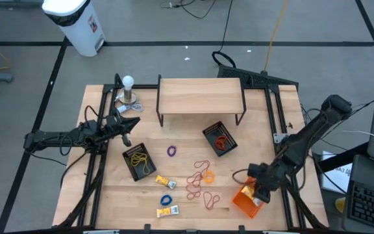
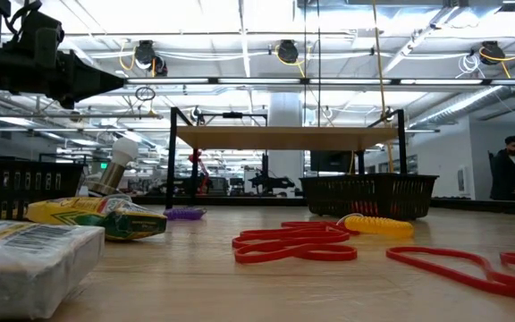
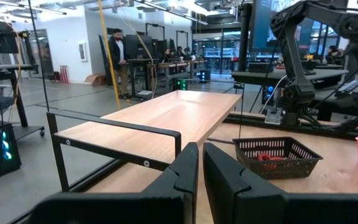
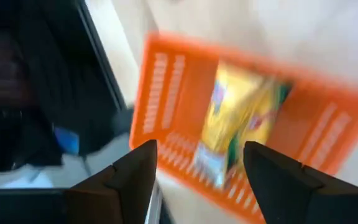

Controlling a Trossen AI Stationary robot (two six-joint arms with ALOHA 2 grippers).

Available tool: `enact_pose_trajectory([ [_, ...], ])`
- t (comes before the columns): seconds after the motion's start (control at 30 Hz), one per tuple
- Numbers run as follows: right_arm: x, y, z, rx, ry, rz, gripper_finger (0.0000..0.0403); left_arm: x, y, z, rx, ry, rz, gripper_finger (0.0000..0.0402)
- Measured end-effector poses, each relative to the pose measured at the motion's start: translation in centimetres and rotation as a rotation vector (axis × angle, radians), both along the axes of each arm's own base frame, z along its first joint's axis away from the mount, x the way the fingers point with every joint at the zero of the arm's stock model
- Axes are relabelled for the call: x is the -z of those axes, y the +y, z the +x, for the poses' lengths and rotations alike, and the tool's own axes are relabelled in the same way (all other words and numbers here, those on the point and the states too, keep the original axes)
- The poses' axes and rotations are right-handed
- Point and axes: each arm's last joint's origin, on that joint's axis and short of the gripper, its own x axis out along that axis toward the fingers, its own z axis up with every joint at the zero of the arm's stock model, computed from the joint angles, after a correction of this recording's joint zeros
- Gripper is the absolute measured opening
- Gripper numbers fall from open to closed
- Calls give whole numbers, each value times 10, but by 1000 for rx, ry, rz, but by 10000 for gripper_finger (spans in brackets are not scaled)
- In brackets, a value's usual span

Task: Pick & Place Office Desk Supplies
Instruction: Put the red rubber band into the left black bin

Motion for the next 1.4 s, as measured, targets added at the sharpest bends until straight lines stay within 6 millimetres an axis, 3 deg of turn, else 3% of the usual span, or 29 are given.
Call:
enact_pose_trajectory([
  [0.3, -38, -42, -13, 221, -592, -555, 197, 0, 0, 0, -11, 2, 1, 24],
  [0.43, -49, -50, -18, 131, -714, -766, 183, 2, 0, 0, -18, 20, -9, 24],
  [0.63, -51, -63, -24, 20, -914, -761, 97, 3, 1, 0, -14, 5, -51, 24],
  [0.8, -32, -72, -22, -67, -1191, -604, 11, 3, 0, 0, -13, -1, -64, 24],
  [1.0, 16, -89, -14, -64, -1095, -554, 6, 3, 0, 0, -12, -2, -68, 24],
  [1.23, 40, -110, -12, -26, -1277, -446, 1, 3, 0, 0, -12, -2, -67, 24],
  [1.4, 50, -123, -14, 31, -1263, -524, 1, 4, 0, 0, -12, 11, -64, 24],
])
